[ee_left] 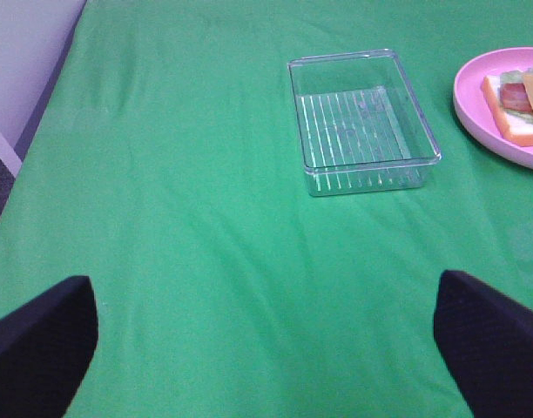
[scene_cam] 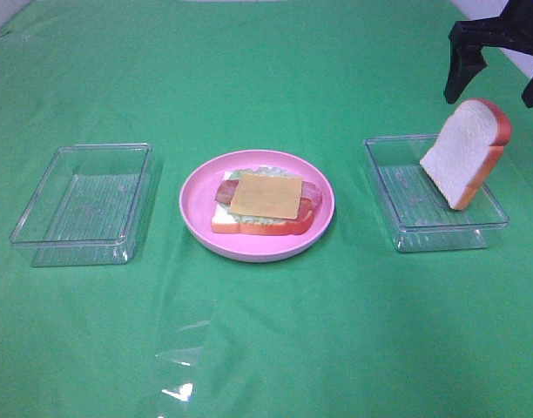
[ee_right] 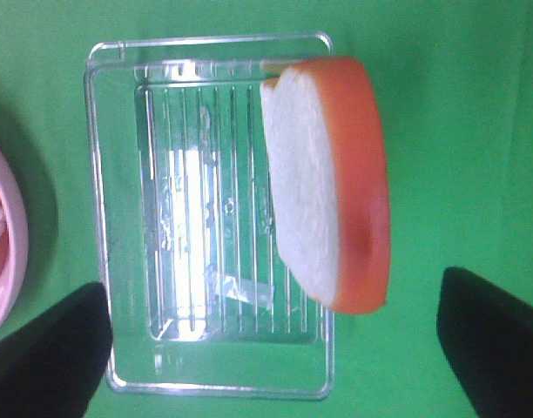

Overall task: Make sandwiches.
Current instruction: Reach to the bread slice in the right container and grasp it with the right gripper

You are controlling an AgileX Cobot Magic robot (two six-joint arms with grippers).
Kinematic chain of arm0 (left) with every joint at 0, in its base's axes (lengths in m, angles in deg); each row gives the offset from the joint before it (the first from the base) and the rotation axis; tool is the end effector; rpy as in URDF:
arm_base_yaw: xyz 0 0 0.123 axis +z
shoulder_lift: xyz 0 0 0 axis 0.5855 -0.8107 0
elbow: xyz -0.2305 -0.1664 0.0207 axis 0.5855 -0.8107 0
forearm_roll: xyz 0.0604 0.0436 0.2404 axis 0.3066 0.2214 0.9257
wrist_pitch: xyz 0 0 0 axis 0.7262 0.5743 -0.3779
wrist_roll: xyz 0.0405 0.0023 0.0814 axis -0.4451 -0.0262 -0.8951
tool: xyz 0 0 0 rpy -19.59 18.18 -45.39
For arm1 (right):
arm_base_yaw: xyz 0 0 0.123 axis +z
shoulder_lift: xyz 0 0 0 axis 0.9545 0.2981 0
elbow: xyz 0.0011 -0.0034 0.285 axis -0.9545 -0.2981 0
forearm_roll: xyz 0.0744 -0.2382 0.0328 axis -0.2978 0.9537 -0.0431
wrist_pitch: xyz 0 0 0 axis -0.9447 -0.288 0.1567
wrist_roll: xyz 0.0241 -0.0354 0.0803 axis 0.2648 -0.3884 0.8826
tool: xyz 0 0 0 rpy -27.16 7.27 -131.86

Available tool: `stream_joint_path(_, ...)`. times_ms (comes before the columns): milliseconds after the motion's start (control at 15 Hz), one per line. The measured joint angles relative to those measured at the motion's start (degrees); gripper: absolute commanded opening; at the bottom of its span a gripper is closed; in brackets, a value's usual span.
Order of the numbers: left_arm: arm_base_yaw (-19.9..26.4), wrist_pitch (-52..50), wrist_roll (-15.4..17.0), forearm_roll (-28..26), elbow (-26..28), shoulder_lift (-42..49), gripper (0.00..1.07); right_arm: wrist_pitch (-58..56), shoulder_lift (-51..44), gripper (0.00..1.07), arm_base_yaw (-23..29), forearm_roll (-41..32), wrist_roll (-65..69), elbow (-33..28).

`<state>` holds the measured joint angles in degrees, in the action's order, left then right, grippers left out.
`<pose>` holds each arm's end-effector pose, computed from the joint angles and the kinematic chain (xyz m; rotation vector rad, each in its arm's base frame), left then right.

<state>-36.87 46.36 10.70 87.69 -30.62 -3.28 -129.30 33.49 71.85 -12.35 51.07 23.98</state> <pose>-0.0053 0.0001 0.2775 0.0476 2.0300 0.0070 0.4345 -0.0012 0.2619 -0.0558 2.8853 0.0670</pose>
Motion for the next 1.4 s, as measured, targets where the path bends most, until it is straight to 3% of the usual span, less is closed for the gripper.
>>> stream_joint_path(267,0.00,0.00,0.00,0.00,0.00,0.00,0.97,-1.09,5.16,0.96,-0.92,0.17,-0.40,6.47)
stream_joint_path(600,0.00,0.00,0.00,0.00,0.00,0.00,0.97,-1.09,8.77,0.96,-5.39,-3.09,-1.55,6.76)
stream_joint_path(800,0.00,0.00,0.00,0.34,0.00,0.00,0.97,-1.09,10.66,0.96,-5.39,-8.94,-3.09,6.82)
stream_joint_path(1000,0.00,0.00,0.00,0.00,0.00,0.00,0.97,-1.03,13.69,0.93,-5.39,-9.97,-3.21,6.99)
stream_joint_path(1067,0.00,0.00,0.00,0.34,0.00,0.00,0.97,-1.03,13.75,0.88,-5.39,-9.97,-3.21,6.99)
stream_joint_path(1333,0.00,0.00,0.00,0.34,0.00,0.00,0.97,-1.03,13.75,0.48,-5.39,-9.91,-3.09,7.10)
stream_joint_path(1400,0.00,0.00,0.00,0.34,0.00,0.00,0.97,-1.03,13.75,0.47,-5.39,-9.74,-3.09,7.10)
